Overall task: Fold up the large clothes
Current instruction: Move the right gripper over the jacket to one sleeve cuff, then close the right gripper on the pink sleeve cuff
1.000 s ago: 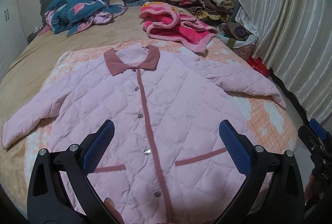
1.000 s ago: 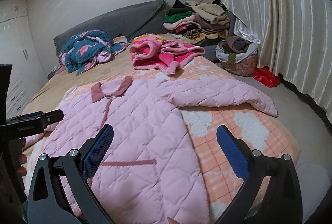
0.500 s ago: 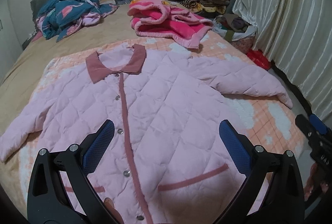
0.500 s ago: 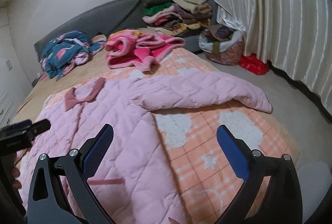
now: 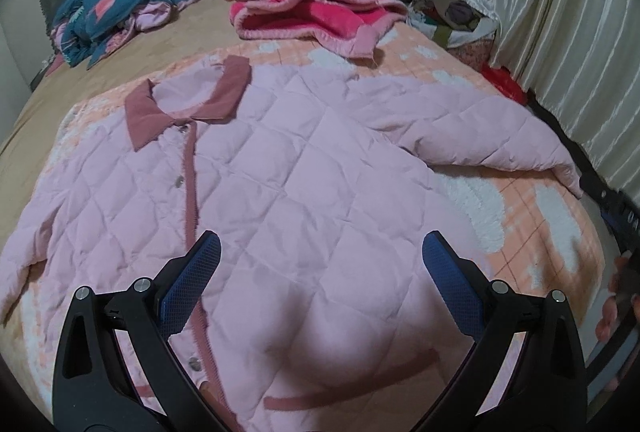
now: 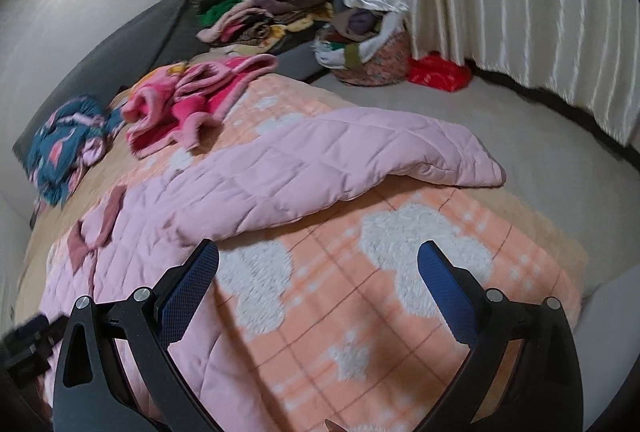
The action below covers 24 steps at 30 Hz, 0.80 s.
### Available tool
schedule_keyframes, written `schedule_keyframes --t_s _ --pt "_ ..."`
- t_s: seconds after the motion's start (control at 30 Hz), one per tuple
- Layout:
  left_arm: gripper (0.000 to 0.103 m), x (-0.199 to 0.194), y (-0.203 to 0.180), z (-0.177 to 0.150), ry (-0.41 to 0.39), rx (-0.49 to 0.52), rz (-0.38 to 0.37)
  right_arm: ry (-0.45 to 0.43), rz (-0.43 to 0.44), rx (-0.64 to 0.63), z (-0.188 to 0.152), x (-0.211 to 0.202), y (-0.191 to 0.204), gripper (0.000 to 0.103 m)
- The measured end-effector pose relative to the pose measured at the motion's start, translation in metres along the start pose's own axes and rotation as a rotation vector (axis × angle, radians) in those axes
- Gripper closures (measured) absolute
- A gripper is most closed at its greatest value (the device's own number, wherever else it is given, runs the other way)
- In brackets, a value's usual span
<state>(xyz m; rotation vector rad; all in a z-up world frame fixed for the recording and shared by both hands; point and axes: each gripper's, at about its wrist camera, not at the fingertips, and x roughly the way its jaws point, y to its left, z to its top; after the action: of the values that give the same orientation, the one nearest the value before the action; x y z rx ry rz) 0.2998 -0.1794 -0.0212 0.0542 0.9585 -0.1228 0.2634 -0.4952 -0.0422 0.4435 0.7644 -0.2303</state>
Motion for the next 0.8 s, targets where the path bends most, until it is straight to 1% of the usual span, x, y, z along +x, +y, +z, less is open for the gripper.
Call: schedule_keyframes --t_s 0.2,0.3,0.43,0.5,0.57,0.63,0.67,0.8 --pt "0.008 0.022 -0.010 0.001 0.045 0.031 0.010 0.039 -0.021 0.108 0.014 0.035 -0.022 0.004" --pt "0.008 0.030 -0.011 0.001 0.057 0.043 0.017 0.060 -0.034 0.198 0.022 0.057 -0.038 0.004" --pt "0.008 0.037 -0.008 0.003 0.064 0.040 0.011 0.084 0.003 0.307 0.031 0.082 -0.055 0.004" --pt "0.008 0.040 -0.005 0.004 0.068 0.035 0.012 0.089 0.008 0.357 0.036 0.091 -0.062 0.004" --pt "0.008 0.042 -0.001 0.006 0.062 0.030 0.027 0.086 0.018 0.413 0.040 0.102 -0.071 0.004" --pt "0.008 0.043 0.005 0.008 0.056 0.023 0.044 0.086 0.007 0.455 0.044 0.110 -0.078 0.004" --pt "0.008 0.044 0.008 0.009 0.055 0.019 0.049 0.084 0.009 0.483 0.045 0.114 -0.083 0.005" --pt "0.008 0.044 0.023 0.013 0.048 -0.001 0.072 0.083 0.035 0.592 0.050 0.127 -0.106 0.027"
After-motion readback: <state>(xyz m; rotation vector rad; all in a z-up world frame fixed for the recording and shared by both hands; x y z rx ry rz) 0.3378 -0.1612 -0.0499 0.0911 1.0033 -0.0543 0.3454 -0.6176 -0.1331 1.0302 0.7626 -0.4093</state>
